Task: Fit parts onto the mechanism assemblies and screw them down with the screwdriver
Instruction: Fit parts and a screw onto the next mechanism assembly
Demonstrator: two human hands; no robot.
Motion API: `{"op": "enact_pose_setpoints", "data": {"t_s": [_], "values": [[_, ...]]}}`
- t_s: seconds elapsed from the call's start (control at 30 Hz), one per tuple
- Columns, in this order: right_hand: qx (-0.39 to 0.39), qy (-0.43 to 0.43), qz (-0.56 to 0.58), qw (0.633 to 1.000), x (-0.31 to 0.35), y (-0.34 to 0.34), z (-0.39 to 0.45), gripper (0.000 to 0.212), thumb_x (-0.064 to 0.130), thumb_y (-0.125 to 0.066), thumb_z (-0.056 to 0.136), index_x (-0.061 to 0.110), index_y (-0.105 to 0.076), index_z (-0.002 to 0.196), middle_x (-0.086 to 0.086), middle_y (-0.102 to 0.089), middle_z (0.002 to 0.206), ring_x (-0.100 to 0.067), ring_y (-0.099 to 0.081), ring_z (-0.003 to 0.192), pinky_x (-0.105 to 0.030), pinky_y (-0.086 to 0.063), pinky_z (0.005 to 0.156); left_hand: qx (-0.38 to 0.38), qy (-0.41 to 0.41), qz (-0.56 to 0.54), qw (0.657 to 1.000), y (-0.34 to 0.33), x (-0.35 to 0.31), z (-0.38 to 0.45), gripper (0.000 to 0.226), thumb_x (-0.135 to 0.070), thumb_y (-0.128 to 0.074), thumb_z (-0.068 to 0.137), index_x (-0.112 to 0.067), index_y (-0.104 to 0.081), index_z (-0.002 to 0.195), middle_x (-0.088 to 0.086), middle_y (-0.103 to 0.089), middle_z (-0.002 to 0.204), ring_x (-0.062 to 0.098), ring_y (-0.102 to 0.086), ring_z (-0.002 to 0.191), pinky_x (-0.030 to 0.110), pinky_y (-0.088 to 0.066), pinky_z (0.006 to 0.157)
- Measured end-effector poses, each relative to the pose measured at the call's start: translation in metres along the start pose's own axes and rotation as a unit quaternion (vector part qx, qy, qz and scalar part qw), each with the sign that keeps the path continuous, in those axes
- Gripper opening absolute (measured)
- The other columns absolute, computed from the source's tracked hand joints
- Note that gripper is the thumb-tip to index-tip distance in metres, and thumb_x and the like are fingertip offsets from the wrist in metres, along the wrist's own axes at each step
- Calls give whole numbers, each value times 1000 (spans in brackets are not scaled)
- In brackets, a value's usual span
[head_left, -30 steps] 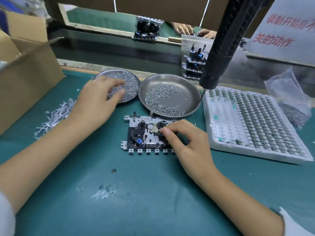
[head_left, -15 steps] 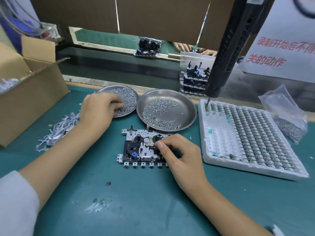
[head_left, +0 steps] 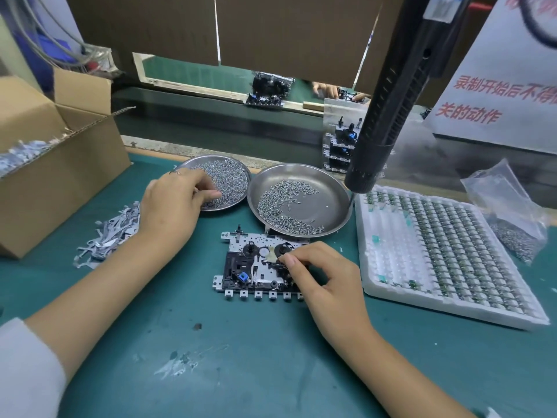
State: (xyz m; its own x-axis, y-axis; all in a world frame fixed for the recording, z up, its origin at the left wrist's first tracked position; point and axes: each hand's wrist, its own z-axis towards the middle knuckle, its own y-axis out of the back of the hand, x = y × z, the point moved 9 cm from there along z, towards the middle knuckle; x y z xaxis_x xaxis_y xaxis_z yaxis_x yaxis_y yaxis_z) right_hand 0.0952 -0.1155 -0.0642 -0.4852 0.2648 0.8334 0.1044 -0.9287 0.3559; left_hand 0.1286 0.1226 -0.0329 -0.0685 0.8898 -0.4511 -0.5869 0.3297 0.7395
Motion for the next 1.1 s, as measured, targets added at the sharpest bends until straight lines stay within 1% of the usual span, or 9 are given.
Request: {"op": "enact_pose_setpoints", "data": {"t_s": [0.13,0.2,0.27,0.37,0.43,0.5,0.67,0.77,1.1], "values": [[-6,70,-50,996,19,1,1,10,12,-62,88,10,-72,89,4,-65,84,-6,-59,79,-15,-45,72,15,31,-65,997,-2,2,-2,7,-23,-69,86,-18,-66,81,-7,-60,76,18,-50,70,30,-36,66],[-6,101,-114,988,28,1,12,20,6,-58,89,7,-68,107,0,-66,93,-5,-58,86,-10,-42,80,17,51,-152,987,-1,1,-3,5,-16,-71,84,-17,-67,81,-11,-61,71,1,-55,65,13,-40,64],[20,79,-178,981,27,0,32,30,2,-55,91,7,-62,120,-6,-67,103,-10,-59,95,-11,-39,86,19,74,-242,967,1,-2,-5,6,-9,-72,82,-14,-70,85,-14,-62,72,-11,-55,62,1,-38,62],[100,3,-288,952,8,-13,62,41,-2,-51,92,9,-53,132,-12,-63,117,-24,-60,104,-30,-45,92,31,80,-371,925,1,-18,-12,21,-1,-69,82,-21,-69,86,-18,-67,77,-13,-60,67,3,-44,68],[155,-52,-325,931,-8,-23,75,37,-3,-50,92,5,-55,127,-15,-61,118,-26,-60,105,-40,-48,90,47,93,-429,897,-3,-25,-21,26,-1,-68,82,-27,-69,85,-19,-70,73,-9,-63,71,6,-46,70],[191,-96,-344,914,-20,-29,83,26,0,-54,92,2,-63,116,-13,-64,114,-23,-62,102,-33,-48,89,63,104,-447,886,-7,-29,-29,22,-7,-68,84,-29,-69,84,-16,-72,75,-3,-66,71,8,-48,69],[108,-94,-276,950,-23,-13,87,23,-5,-67,83,4,-73,104,-9,-72,95,-14,-63,83,-11,-44,74,78,98,-431,894,-11,-37,-41,9,-20,-68,83,-28,-70,80,-9,-71,74,-1,-64,66,9,-49,68],[67,-93,-216,970,-25,-1,83,19,-1,-72,79,8,-75,96,1,-69,79,6,-57,66,3,-39,68,89,118,-469,871,-15,-42,-46,12,-12,-72,79,-24,-72,82,-9,-73,76,0,-66,69,9,-48,66],[-26,-91,-45,995,-15,23,71,24,2,-74,78,26,-73,82,18,-70,77,3,-65,74,-11,-49,72,90,90,-512,850,-16,-61,-58,23,-7,-79,64,-16,-71,84,-5,-74,80,7,-70,75,11,-50,70]]}}
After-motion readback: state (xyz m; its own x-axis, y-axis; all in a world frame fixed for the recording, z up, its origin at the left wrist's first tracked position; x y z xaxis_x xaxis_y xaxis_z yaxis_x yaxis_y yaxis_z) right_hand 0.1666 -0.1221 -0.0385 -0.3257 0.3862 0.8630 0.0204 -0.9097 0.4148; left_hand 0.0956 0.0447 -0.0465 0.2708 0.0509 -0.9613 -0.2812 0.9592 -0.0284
